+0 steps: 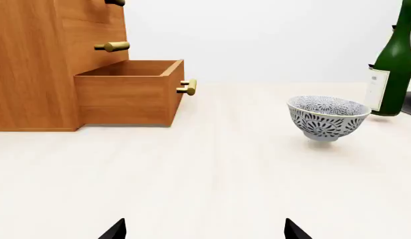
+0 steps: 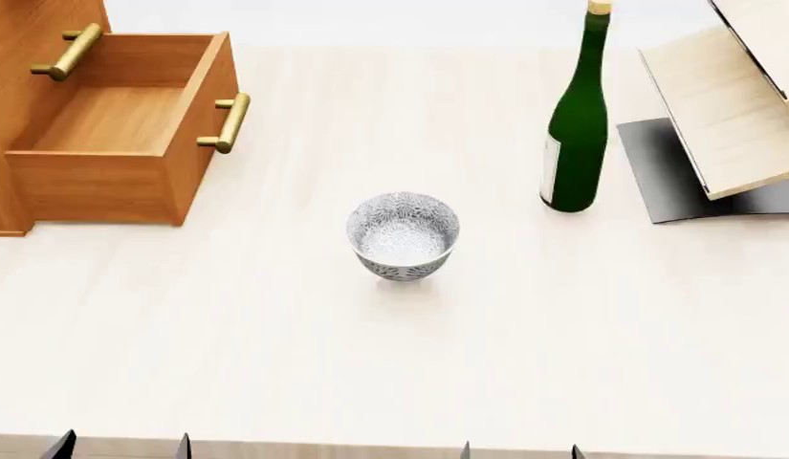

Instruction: Close the bottom drawer of the cabinet.

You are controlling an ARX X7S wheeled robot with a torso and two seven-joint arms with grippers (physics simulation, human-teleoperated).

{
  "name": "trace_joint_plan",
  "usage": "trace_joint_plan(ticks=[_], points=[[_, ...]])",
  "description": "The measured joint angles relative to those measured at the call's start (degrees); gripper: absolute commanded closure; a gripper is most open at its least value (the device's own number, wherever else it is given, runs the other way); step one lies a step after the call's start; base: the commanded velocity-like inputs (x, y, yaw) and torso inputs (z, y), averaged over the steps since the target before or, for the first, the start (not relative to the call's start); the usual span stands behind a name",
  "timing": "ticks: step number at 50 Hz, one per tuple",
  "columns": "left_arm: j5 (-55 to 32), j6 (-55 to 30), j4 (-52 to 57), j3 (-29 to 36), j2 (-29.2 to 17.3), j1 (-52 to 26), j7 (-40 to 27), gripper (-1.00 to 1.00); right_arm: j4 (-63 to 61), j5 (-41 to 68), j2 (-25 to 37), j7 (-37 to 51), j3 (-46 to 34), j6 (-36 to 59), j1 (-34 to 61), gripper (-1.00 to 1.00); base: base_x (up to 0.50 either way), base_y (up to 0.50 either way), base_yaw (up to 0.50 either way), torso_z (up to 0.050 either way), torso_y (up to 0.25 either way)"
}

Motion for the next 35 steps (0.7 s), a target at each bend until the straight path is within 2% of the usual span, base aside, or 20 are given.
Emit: trace_joint_plan(ticks=[7,14,20,35], points=[[-0.20,-1.74,-2.05,0.51,-0.67,-1.31,-2.53,-1.00,0.25,1.21,0.74,1.17,-1.10,0.03,0.09,-1.00,0.00,0.00,0.00,0.000,0.000],[-1.54,2.71,-10.50,1.83,-1.49,-2.33,-4.95,-1.00,7.01,2.73,1.69,1.58,-2.77,-4.75,0.90,-1.00,0.00,0.00,0.00,0.000,0.000],[-2.62,4.20,-13.07,2.78,-2.36,-2.39,-6.49,-1.00,9.53,3.07,2.44,2.59,-4.06,-7.16,1.06,-1.00,0.00,0.00,0.00,0.000,0.000],[-2.71,0.70,-8.59,4.90,-4.89,-2.11,-9.75,-1.00,-1.44,3.22,5.29,5.40,-5.42,0.59,1.99,-1.00,0.00,0.00,0.00,0.000,0.000]])
